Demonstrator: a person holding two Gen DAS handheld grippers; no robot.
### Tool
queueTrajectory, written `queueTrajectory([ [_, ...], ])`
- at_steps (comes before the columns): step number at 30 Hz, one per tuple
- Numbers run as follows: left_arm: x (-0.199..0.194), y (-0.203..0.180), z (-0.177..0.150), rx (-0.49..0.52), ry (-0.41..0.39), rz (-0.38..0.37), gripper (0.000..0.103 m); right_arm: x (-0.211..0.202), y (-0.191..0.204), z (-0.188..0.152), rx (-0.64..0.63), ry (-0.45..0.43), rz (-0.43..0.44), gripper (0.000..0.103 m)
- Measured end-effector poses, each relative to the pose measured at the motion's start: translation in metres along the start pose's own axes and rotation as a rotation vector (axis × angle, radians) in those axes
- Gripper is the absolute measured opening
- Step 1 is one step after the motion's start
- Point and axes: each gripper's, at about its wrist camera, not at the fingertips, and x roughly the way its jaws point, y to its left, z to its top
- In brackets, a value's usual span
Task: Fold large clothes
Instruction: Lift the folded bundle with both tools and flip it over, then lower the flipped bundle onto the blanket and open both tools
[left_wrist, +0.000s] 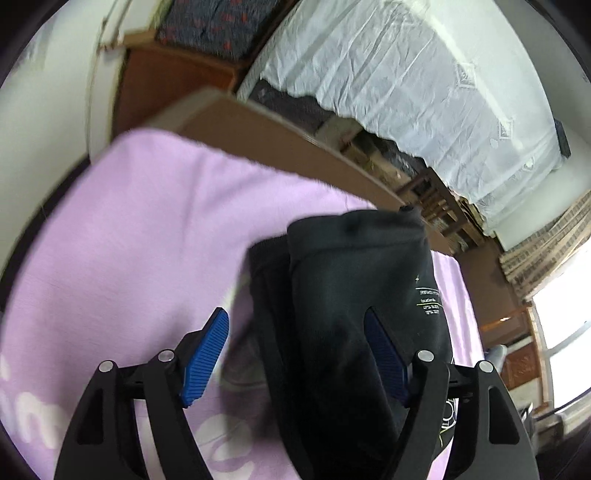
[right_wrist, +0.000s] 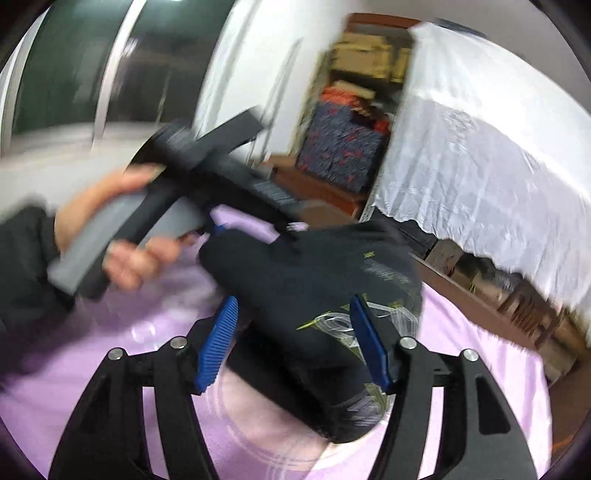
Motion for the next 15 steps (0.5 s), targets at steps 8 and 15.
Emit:
queueTrajectory([
  [8,0.020,-0.022,-0.043,0.158,0.061,0.177,0.076,0.030,-0.069,0.002,0.305,0.126,0.058,0.020],
  [15,0.032,-0.022,-0.053,0.179,0.058,0.245,0.078,0.046,-0.054,-0.023,0.225,0.178,0.024,0.019],
])
